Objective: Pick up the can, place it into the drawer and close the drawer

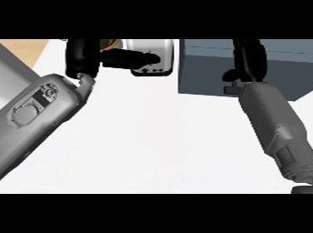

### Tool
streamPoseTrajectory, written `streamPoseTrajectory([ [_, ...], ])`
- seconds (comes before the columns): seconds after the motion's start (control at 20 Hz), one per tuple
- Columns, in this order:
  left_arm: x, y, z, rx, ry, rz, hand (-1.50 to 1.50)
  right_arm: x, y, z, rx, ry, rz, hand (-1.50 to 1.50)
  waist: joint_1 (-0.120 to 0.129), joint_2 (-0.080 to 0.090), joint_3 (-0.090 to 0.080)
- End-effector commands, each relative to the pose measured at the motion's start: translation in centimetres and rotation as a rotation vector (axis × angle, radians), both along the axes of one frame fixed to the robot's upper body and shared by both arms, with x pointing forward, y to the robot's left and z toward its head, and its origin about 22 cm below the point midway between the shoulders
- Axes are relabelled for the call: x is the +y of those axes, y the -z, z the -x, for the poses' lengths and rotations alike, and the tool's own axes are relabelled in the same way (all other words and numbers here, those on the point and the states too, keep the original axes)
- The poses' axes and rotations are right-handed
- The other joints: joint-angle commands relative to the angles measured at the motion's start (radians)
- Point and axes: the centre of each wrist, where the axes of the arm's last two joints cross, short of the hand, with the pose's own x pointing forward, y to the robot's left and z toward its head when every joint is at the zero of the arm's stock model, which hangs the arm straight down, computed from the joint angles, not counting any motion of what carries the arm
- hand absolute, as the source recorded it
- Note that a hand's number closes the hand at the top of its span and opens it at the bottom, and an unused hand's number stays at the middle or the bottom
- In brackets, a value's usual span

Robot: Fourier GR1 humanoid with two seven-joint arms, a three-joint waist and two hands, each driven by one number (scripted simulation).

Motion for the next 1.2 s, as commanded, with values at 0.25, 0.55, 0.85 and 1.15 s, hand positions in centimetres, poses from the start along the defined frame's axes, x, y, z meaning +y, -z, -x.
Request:
streamPoseTrajectory([
  [0.25, 1.4, 0.3, 0.8, 0.008, 0.020, -0.014, -1.50, 2.1, -2.8, -1.9, -0.013, 0.001, -0.043, -1.50, 0.018, 0.020, 0.006],
  [0.55, 2.5, 1.1, 1.6, -0.003, 0.025, -0.007, -1.50, 2.2, -4.9, -2.7, 0.012, -0.044, -0.065, -1.50, 0.025, 0.018, 0.006],
  [0.85, 2.8, 2.7, 1.8, 0.010, -0.007, -0.001, -1.50, 3.9, -4.6, -2.5, -0.050, -0.140, -0.310, -1.50, 0.018, 0.016, 0.009],
  [1.15, 3.4, 4.0, 3.2, 0.017, 0.016, -0.004, -1.50, 2.8, -4.8, -2.6, -0.066, -0.180, -0.510, -1.50, 0.020, 0.008, 0.009],
])
